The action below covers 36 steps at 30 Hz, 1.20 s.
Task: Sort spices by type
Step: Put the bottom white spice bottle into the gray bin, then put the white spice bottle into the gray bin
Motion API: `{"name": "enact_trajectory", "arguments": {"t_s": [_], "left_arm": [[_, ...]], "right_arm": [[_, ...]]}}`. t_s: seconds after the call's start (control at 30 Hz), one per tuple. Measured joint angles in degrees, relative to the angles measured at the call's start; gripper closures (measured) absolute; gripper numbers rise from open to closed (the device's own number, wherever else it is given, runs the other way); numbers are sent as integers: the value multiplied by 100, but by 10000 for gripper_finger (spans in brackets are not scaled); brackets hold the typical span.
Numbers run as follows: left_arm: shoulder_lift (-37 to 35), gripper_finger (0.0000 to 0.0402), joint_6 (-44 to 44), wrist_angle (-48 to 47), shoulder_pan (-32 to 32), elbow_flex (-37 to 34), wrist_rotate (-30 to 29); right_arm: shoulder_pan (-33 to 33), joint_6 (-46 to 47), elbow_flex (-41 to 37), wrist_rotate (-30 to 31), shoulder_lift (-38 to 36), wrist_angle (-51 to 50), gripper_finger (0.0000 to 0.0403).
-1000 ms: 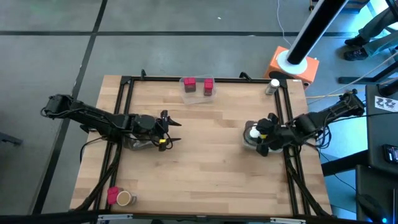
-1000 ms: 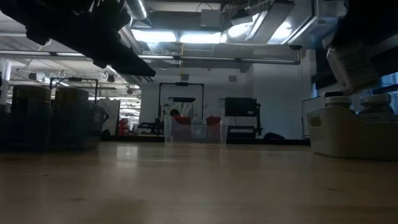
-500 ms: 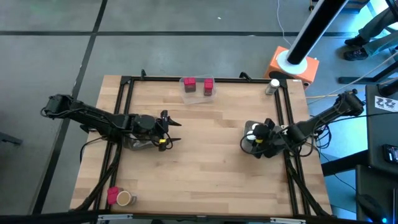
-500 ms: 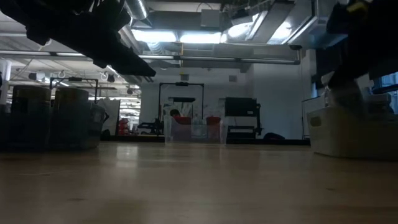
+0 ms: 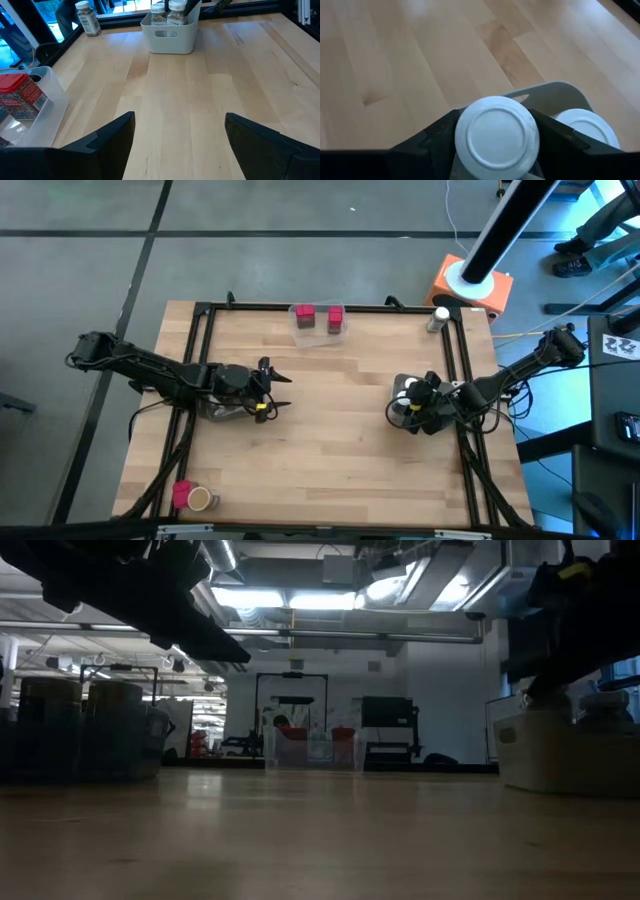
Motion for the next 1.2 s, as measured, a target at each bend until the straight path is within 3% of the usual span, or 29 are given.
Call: {"name": "enact_trajectory", "arguments": {"t_s": [0.17,0.37,0.53,0.7,0.9,1.2], "left_arm": [[0,109,0,0,0,0,0],[0,109,0,0,0,0,0],[0,109,0,-2,0,0,0],[0,109,0,-2,0,0,0],[0,109,0,0,0,0,-15],[0,109,137,20,4,0,-365]], "right_arm": [[-2,84,0,-2,0,0,171],[-14,347,117,4,-54,-160,114],[-197,150,771,-55,-85,-762,65],[-493,-287,1615,82,-86,-1298,53],[-1250,-669,2279,266,-85,-1539,61],[-3040,-1828,2529,129,-85,-1512,68]]}}
